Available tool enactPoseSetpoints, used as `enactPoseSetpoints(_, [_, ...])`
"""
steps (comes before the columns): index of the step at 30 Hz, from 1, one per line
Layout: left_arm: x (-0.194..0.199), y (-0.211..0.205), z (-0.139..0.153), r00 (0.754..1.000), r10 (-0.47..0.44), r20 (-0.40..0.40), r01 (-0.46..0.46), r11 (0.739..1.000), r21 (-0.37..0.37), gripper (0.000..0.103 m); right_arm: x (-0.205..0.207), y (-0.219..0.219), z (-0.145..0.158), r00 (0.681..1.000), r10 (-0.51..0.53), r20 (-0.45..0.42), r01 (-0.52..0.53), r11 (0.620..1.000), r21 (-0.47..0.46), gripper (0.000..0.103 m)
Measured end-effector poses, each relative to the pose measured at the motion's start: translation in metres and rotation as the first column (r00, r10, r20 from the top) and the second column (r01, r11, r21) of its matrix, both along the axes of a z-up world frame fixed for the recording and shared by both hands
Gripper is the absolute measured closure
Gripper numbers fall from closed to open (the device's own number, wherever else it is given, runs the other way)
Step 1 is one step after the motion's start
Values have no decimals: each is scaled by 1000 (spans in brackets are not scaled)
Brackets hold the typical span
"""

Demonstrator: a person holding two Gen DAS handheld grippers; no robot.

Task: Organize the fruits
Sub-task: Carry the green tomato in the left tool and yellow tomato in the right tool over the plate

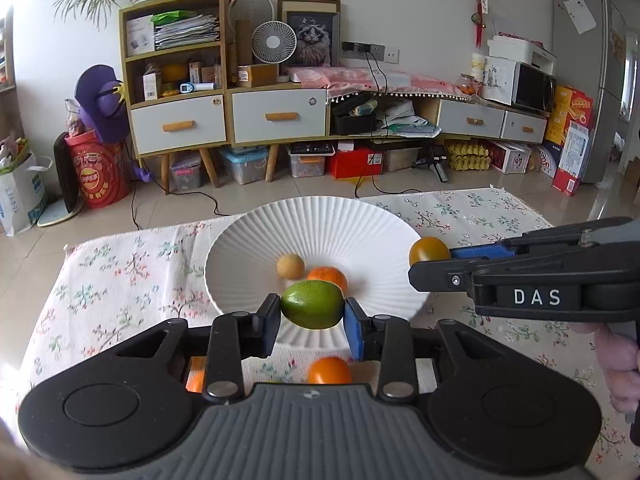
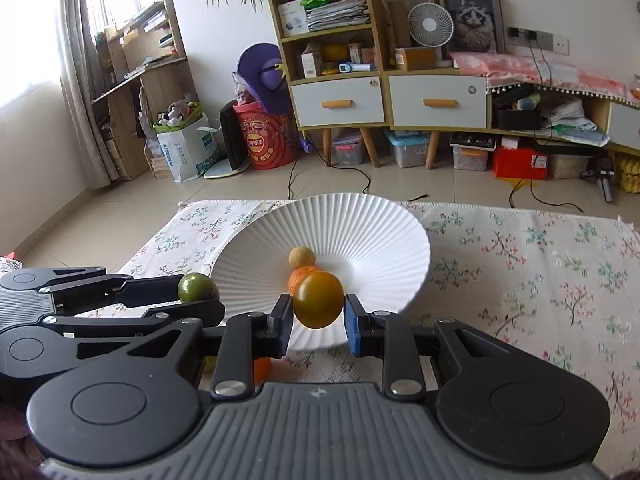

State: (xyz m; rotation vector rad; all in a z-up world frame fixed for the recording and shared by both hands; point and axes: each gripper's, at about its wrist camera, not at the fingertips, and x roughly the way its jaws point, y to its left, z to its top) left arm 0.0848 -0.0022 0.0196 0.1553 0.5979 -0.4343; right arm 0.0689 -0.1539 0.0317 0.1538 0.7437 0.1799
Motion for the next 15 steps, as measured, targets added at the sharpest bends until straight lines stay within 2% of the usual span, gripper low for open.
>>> enactPoseSetpoints(7, [35,-12,-6,1000,-18,-21,20,996,85,72,29,1,-9,999,32,-39,-33,999,-18,78])
enactPoseSetpoints(15, [55,-16,-25,998,-15,-59,24,987,161,72,51,-1,-22,997,46,-67,-48,998,-34,78])
